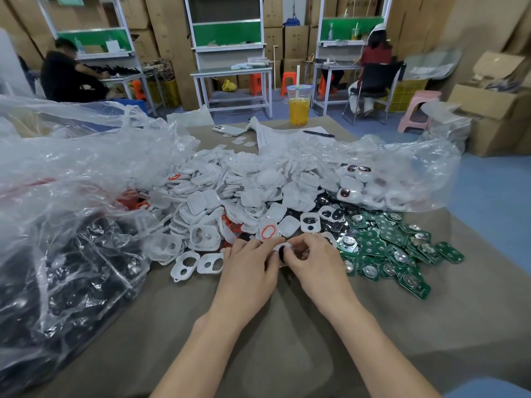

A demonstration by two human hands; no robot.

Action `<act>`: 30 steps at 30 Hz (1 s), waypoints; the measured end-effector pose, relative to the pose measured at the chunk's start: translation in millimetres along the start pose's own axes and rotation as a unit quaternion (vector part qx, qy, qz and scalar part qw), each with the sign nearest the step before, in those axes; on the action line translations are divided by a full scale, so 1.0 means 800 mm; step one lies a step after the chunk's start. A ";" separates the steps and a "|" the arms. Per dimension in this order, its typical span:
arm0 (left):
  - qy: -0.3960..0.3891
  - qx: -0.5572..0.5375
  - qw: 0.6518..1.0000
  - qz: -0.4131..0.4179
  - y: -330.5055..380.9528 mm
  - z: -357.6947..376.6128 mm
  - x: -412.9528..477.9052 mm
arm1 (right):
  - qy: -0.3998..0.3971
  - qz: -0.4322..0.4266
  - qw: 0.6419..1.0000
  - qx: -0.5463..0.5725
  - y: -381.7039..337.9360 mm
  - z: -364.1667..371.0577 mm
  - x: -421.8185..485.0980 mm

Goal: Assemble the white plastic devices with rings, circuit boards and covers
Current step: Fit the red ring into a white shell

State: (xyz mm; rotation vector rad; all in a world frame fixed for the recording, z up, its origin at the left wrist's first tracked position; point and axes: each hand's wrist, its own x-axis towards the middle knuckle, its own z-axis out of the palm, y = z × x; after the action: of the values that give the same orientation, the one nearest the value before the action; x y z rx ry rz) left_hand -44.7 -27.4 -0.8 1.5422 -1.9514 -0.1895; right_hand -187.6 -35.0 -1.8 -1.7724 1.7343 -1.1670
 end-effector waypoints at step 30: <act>0.043 -0.171 0.982 -0.064 -0.002 -0.008 0.005 | 0.204 0.083 0.964 -0.152 -0.020 -0.019 -0.013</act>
State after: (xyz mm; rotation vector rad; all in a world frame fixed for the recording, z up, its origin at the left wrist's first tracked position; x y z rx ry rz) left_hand -40.1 -29.8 4.6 1.4213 -1.6513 -0.4787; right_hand -188.4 -18.3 16.4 -1.5808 2.3635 -1.3177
